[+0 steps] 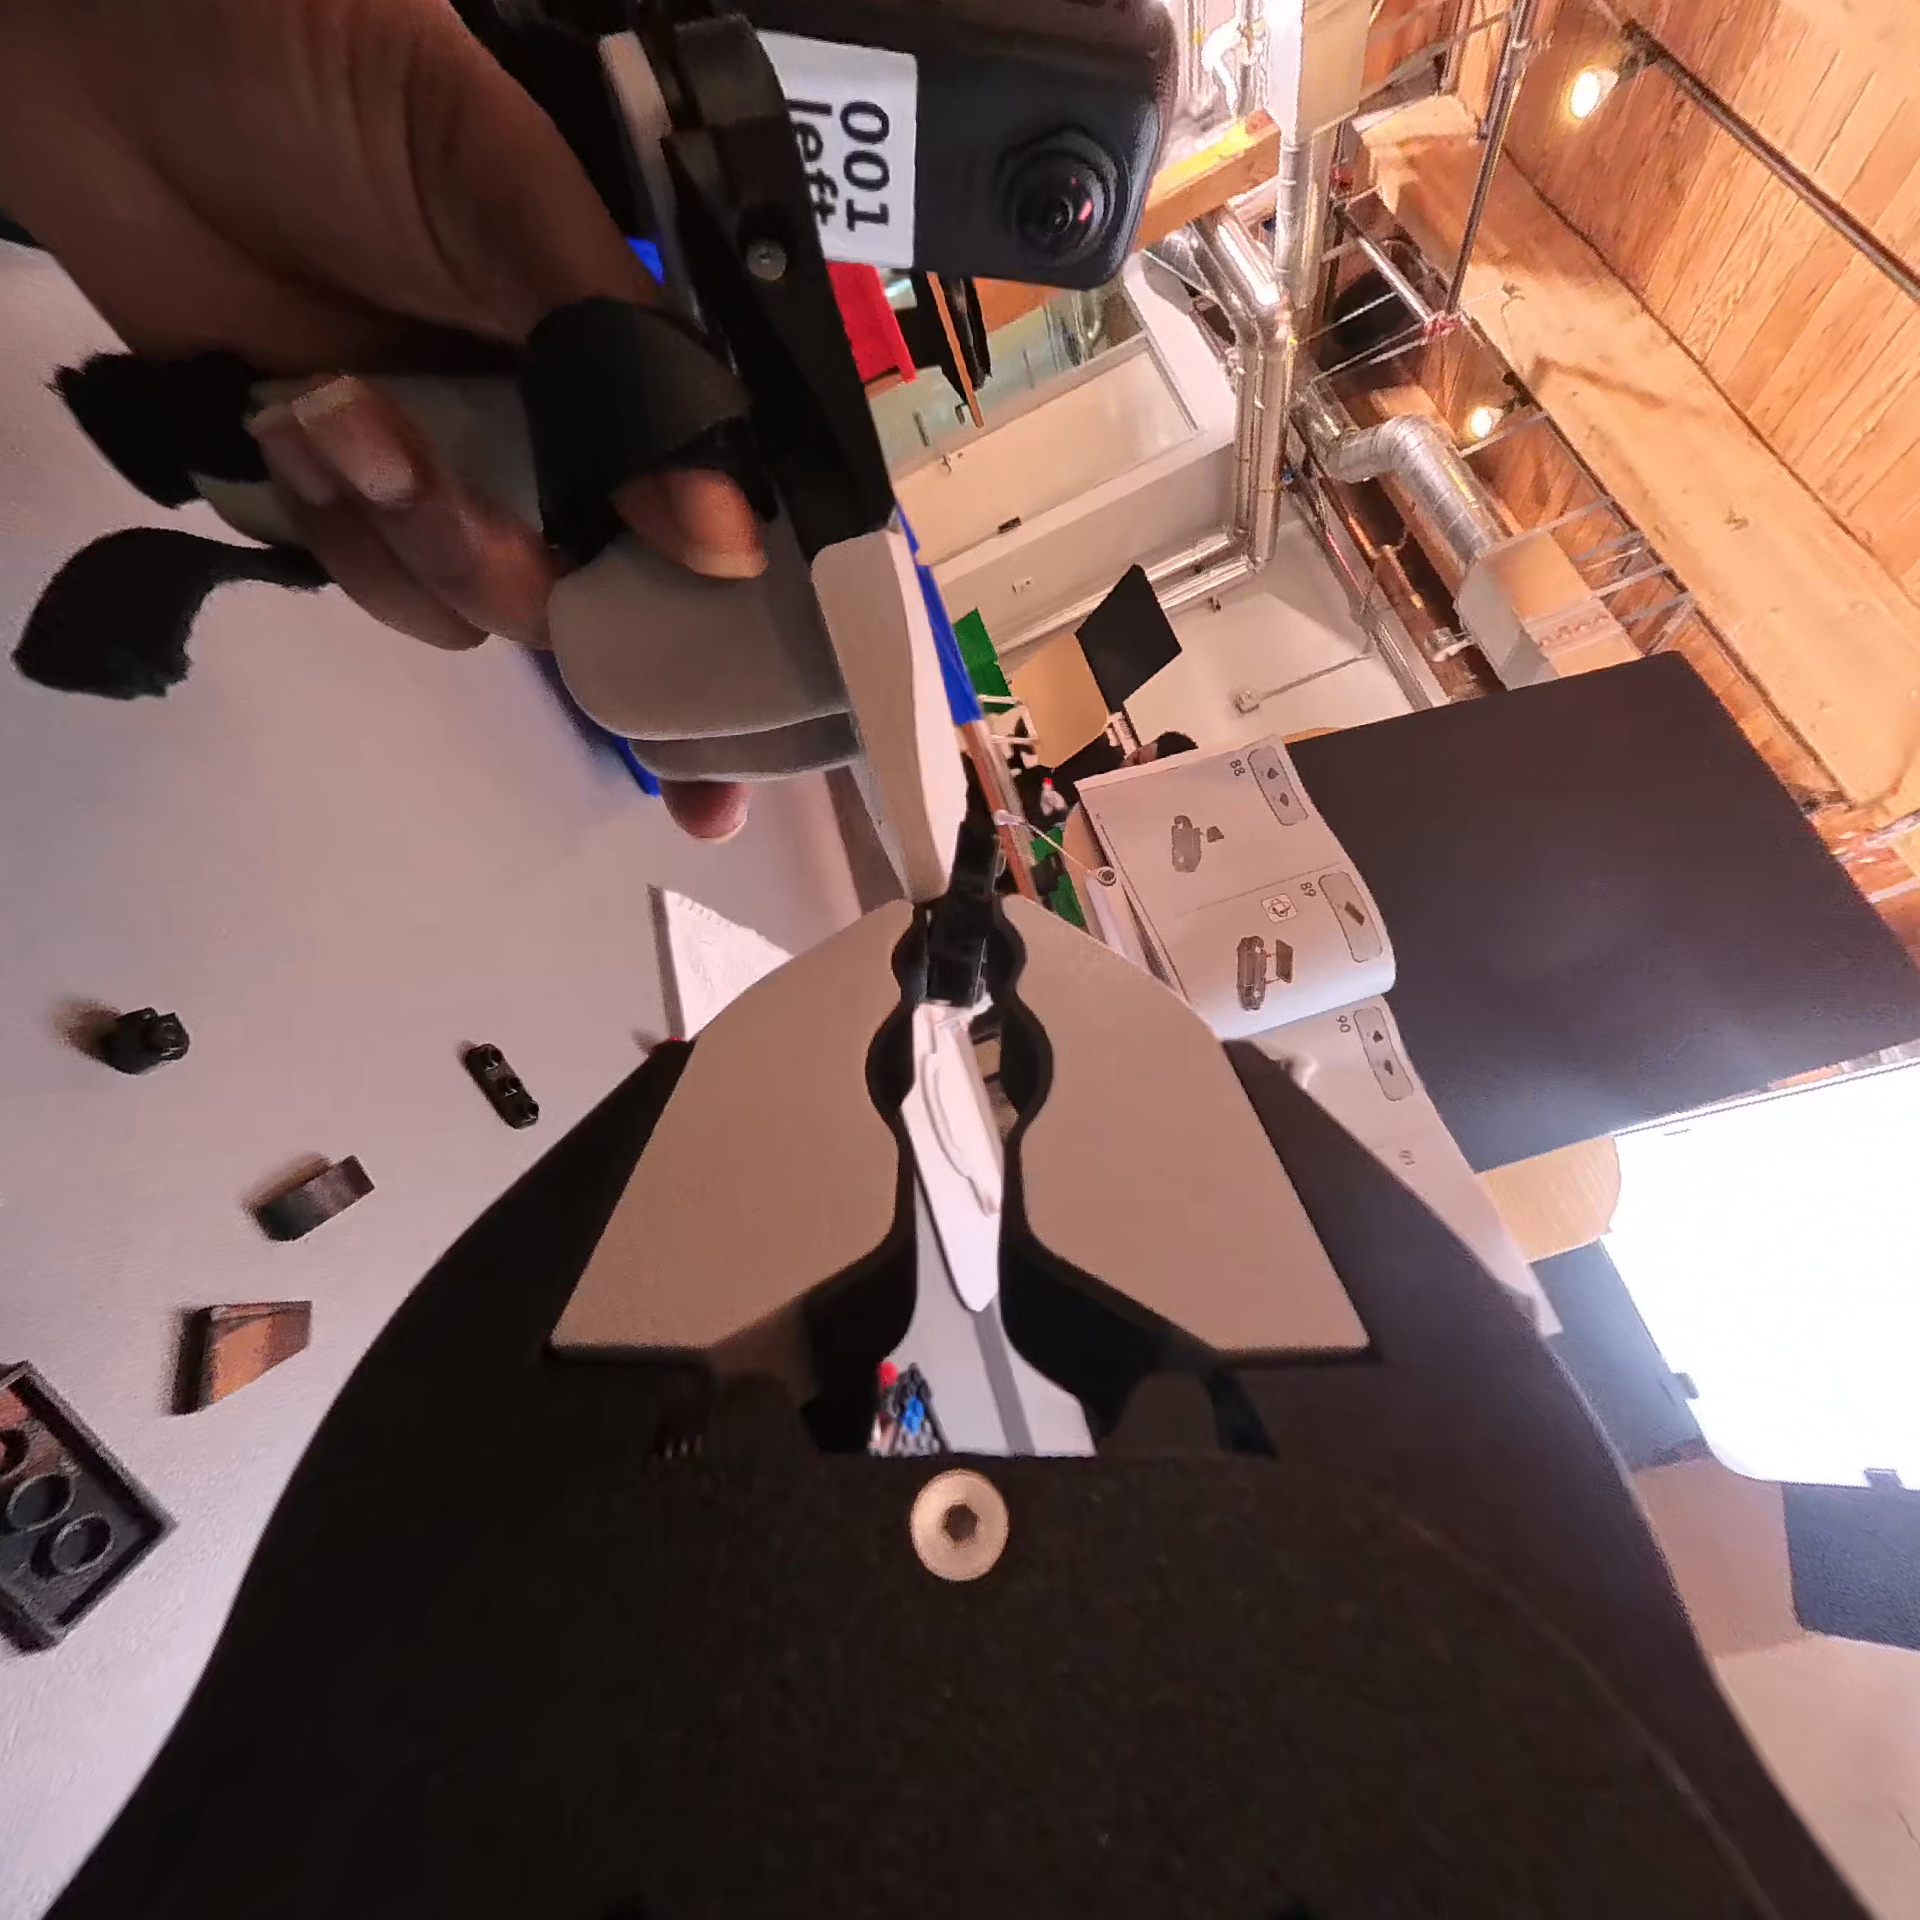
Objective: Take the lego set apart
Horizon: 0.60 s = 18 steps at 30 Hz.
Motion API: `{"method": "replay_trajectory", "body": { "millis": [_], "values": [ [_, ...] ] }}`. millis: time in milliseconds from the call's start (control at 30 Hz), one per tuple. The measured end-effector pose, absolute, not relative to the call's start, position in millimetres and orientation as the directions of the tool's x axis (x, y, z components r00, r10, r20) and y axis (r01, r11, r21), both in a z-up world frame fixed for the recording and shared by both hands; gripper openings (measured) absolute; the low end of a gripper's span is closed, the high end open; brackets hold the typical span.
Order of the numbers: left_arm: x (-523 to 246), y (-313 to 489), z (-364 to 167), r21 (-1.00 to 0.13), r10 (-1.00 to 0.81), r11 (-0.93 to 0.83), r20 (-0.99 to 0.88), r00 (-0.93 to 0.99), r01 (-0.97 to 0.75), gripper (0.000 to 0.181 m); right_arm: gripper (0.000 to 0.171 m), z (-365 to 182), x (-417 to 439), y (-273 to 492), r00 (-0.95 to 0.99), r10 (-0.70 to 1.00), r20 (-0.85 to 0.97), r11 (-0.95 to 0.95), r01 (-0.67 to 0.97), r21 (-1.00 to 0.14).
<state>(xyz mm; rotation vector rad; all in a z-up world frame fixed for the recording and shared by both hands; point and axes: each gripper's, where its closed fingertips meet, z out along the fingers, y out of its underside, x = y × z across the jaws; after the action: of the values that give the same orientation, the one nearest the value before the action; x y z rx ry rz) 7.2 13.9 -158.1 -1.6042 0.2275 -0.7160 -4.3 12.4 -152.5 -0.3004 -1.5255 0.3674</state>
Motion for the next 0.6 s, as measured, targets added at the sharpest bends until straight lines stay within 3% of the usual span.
{"method": "replay_trajectory", "body": {
  "millis": [133, 267, 367, 600],
  "values": [
    [3, 12, -161, -0.965, -0.538, -0.173, 0.259, 0.802, 0.196, 0.0, 0.01, -155, -4, 10, -0.099, 0.611, 0.786, 0.782, -0.078, -0.618],
    [6, 8, -160, -0.981, -0.559, -0.153, 0.187, 0.808, 0.121, 0.0, 0.009, -154, 3, 8, -0.323, 0.81, 0.49, 0.498, -0.064, -0.865],
    [7, 7, -163, -0.982, -0.57, -0.162, 0.174, 0.803, 0.098, 0.0, 0.008, -154, 8, 6, -0.415, 0.831, 0.369, 0.385, -0.049, -0.922],
    [-23, 9, -181, -0.97, -0.505, -0.242, 0.132, 0.853, 0.007, 0.0, 0.01, -168, 5, 24, -0.428, 0.857, 0.286, 0.343, 0.061, -0.937]
  ]
}}
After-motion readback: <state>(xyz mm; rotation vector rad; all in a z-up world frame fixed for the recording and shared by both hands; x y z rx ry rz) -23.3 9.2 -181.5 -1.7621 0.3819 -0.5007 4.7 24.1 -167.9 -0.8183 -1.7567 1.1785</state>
